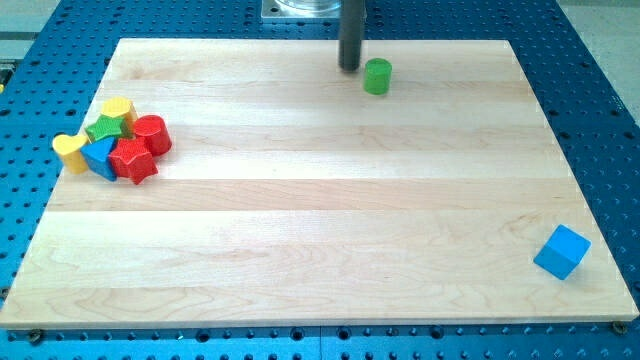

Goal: Move the green circle top right side of the red circle

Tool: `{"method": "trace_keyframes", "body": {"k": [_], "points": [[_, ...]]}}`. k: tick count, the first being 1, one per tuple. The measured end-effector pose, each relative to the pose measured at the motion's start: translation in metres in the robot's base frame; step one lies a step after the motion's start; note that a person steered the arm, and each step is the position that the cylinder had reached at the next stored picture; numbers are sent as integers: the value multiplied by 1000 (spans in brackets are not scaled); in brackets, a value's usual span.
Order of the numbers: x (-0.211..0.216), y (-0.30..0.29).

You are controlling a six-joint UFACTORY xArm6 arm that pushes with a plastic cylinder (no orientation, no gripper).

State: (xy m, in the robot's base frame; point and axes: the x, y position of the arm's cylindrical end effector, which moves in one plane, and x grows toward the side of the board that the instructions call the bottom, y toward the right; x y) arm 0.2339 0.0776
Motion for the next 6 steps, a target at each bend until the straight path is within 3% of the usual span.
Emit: {"method": "trace_keyframes", "body": {"k": [1, 2, 3, 5, 6], "points": [[3, 85], [8, 30], [52, -90], [-5, 54], [24, 66]]}}
